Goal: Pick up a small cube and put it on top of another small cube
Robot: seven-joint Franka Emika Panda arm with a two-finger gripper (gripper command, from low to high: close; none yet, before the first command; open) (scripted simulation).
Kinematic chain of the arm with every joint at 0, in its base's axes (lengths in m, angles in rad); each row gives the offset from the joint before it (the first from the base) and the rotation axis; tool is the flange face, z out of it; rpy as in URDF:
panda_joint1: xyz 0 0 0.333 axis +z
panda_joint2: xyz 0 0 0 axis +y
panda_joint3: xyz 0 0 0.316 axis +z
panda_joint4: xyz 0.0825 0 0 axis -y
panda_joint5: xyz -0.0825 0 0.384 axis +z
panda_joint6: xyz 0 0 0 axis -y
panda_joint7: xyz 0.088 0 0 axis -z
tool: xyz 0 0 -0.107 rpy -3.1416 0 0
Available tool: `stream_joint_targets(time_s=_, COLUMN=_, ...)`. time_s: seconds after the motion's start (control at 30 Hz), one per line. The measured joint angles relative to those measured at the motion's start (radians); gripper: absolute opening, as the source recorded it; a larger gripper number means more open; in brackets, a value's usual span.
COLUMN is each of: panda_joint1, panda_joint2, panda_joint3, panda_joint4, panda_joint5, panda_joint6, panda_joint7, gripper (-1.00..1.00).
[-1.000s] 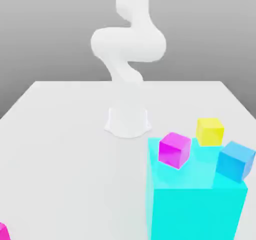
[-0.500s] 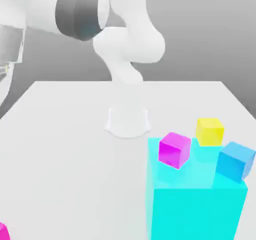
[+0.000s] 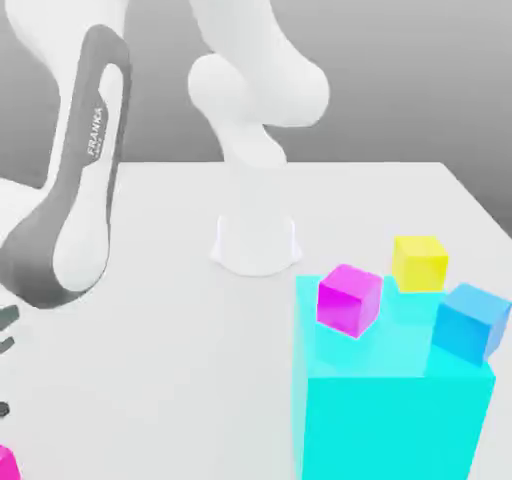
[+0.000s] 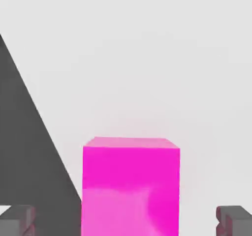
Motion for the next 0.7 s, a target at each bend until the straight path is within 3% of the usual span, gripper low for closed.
stream_joint_targets(time_s=0.23, panda_joint1=-0.001, panda_joint2=0.004, panda_joint3=0.000, panda_joint4=0.001, panda_joint5=0.000, panda_joint6=0.006, panda_joint7=0.001, gripper=-1.00)
stream_joint_targets(time_s=0.37, panda_joint1=0.007, panda_joint2=-0.118, panda_joint3=0.002, panda_joint4=-0.024, panda_joint5=-0.003, panda_joint6=-0.091, panda_joint7=0.011, gripper=-1.00)
stream_joint_targets(time_s=0.7, panda_joint1=0.230, panda_joint2=-0.429, panda_joint3=0.178, panda_joint4=-0.022, panda_joint5=0.020, panda_joint6=-0.361, panda_joint7=0.250, gripper=-1.00)
